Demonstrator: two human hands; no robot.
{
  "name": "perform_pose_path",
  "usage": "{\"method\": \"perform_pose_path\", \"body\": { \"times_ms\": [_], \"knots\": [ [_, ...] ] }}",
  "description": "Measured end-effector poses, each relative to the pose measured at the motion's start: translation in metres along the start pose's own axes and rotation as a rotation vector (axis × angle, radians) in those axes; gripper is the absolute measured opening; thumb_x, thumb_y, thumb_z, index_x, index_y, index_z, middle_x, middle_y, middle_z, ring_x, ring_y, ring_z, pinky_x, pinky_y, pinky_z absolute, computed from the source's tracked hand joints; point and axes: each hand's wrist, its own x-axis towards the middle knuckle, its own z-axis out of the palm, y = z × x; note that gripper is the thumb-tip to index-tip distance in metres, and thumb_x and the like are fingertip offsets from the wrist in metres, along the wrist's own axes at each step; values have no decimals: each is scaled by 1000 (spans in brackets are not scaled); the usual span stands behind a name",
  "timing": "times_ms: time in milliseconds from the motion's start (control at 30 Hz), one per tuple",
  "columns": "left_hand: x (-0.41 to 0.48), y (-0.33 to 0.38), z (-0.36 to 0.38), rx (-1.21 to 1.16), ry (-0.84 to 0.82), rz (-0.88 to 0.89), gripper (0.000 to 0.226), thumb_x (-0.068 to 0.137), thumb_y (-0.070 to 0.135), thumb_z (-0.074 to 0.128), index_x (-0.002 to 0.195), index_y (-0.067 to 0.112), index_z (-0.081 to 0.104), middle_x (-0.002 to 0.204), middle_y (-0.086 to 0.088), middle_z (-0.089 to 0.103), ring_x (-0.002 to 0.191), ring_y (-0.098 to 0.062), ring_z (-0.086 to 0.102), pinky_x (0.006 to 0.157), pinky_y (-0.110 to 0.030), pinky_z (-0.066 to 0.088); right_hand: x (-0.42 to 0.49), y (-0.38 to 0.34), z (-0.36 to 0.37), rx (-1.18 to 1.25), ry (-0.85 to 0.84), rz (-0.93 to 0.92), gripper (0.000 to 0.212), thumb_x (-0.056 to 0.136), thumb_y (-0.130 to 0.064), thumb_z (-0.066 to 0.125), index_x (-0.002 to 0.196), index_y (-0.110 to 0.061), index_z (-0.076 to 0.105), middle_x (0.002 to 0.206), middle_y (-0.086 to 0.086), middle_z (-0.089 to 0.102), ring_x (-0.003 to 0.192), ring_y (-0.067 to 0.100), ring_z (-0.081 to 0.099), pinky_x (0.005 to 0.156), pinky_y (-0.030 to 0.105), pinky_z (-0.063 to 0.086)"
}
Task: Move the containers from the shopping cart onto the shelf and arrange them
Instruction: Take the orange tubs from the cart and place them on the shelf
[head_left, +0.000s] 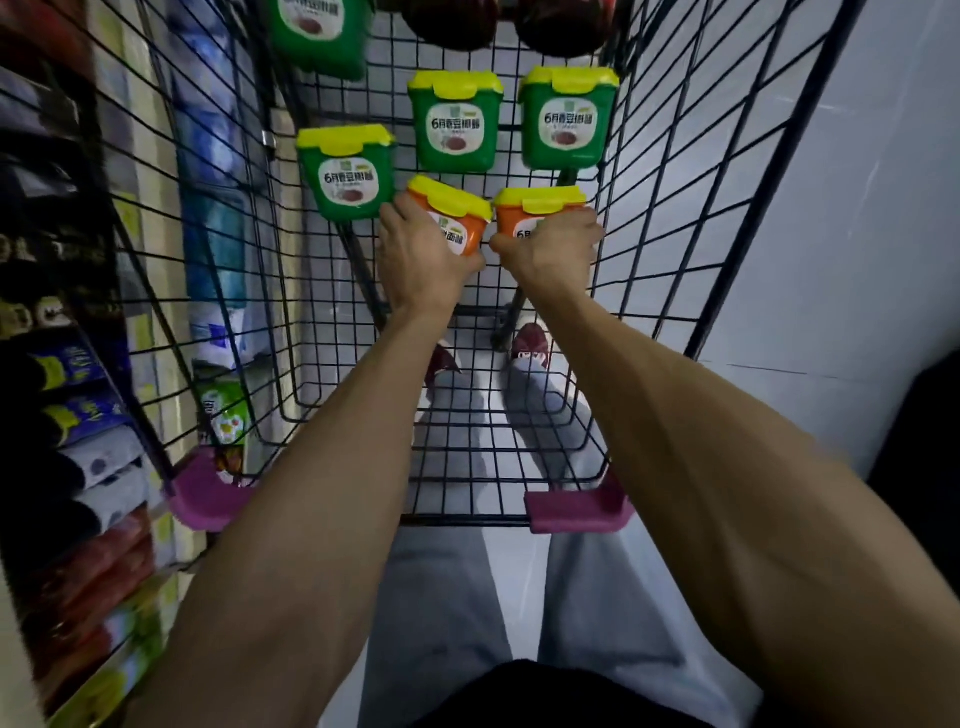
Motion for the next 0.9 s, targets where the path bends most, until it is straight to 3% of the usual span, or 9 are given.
{"method": "perform_pose_path", "body": {
  "times_ms": [200,467,633,800,900],
  "knots": [
    [-16,-9,-33,-16,-81,-40,99,62,46,89,136,4,37,133,-14,48,123,-32,50,87,-44,50,-25,5,-15,-146,-10,-88,106,66,-56,84,139,3,35,137,18,45,130,31,43,106,37,41],
    [-79,-28,-135,48,-28,59,99,63,49,87,134,1,37,131,-17,49,120,-34,51,85,-44,50,-108,-19,-80,-360,-76,-286,99,62,-50,90,134,-2,41,128,14,51,122,29,50,101,40,49],
    [-120,-39,-206,42,35,107,105,62,52,88,137,0,35,134,-18,43,125,-36,47,91,-46,49,-163,-49,-129,-497,-44,-513,97,63,-45,91,133,-3,40,125,13,52,117,30,54,96,43,53],
    [-176,-55,-257,95,163,111,106,63,53,87,138,3,32,134,-15,42,119,-33,50,81,-40,51,-216,-67,-168,-605,6,-796,96,64,-44,91,133,-4,38,126,13,53,117,31,52,95,44,52],
    [-223,-64,-277,48,241,22,107,64,55,85,141,4,31,137,-13,40,120,-31,49,76,-38,48,-246,-68,-188,-644,40,-962,96,64,-46,90,134,-7,36,127,13,52,117,31,52,87,44,54]
  ]
}}
